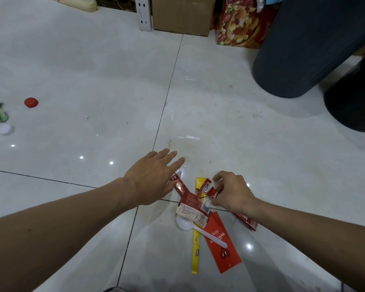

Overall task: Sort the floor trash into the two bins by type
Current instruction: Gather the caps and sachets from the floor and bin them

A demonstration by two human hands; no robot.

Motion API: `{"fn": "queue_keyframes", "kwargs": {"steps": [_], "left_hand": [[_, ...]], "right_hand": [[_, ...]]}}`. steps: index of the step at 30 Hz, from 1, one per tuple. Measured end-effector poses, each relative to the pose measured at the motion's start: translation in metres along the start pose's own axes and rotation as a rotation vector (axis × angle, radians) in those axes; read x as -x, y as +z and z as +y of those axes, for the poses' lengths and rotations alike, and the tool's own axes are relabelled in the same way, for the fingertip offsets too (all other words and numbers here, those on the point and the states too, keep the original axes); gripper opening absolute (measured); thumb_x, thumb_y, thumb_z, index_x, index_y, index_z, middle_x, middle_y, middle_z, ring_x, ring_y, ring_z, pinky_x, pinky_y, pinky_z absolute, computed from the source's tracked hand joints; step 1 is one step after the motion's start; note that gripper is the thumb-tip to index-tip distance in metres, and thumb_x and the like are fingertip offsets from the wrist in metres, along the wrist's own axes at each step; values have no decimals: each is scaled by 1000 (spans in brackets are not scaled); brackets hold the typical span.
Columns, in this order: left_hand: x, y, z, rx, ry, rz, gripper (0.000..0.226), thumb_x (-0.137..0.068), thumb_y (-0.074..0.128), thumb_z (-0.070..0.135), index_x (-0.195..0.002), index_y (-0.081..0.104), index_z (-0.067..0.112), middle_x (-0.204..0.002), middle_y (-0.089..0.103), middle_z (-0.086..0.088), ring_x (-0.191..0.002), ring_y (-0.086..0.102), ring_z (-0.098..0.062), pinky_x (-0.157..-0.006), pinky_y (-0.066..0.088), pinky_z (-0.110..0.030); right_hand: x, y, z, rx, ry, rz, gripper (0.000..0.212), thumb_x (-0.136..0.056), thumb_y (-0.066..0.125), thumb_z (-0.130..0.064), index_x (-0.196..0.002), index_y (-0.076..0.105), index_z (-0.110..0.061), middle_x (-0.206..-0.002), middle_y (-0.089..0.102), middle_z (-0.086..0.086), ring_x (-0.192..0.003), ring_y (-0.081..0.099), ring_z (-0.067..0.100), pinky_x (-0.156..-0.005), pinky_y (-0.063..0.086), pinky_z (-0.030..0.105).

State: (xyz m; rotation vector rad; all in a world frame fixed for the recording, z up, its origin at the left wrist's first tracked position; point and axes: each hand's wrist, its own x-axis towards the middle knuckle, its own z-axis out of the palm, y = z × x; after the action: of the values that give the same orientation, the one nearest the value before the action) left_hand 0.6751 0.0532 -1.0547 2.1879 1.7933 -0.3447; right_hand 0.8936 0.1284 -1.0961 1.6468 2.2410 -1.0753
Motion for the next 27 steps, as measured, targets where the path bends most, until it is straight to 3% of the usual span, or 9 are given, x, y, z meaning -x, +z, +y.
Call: {"fn": "queue_keyframes", "kwargs": {"steps": [7,10,13,15,19,27], "left_hand": [[0,6,6,43,16,16,63,-101,27,47,-154,-1,25,-162,5,-5,-149,7,-23,-119,12,-34],[0,11,12,100,7,29,64,-100,32,50,-154,8,26,-157,23,-5,-143,23,-22,-115,24,-33],[3,17,17,216,-7,52,64,-96,42,52,-152,18,30,-136,45,-1,-121,40,-16,-96,39,-27],[4,22,22,347,-38,-5,66,-93,49,52,-150,22,33,-132,46,0,-117,42,-15,-94,40,-25],[6,36,31,571,-73,-104,67,-90,60,44,-148,30,30,-139,44,2,-125,43,-14,-105,40,-30],[3,49,52,819,-166,-66,53,-92,63,24,-141,44,24,-134,54,1,-118,52,-12,-100,46,-24]], "right_hand": [[-1,-7,-4,-75,-33,-12,49,-65,86,-11,-111,69,-11,-88,63,-5,-75,58,6,-58,42,7],[-2,-13,-3,-114,-52,12,44,-66,86,-12,-108,71,-11,-87,64,-5,-77,59,8,-63,44,9],[-3,-21,-2,-179,-55,63,41,-68,86,-14,-107,72,-12,-84,64,-7,-78,59,7,-64,43,7],[-4,-29,-2,-228,-49,90,42,-68,87,-17,-107,72,-14,-86,65,-7,-81,61,7,-64,44,5],[-6,-40,1,-297,-39,145,44,-69,86,-12,-110,71,-14,-89,67,-4,-83,64,7,-63,46,4],[-3,-47,7,-381,-26,187,41,-70,85,-11,-108,72,-14,-88,68,-2,-85,66,12,-62,46,3]]}}
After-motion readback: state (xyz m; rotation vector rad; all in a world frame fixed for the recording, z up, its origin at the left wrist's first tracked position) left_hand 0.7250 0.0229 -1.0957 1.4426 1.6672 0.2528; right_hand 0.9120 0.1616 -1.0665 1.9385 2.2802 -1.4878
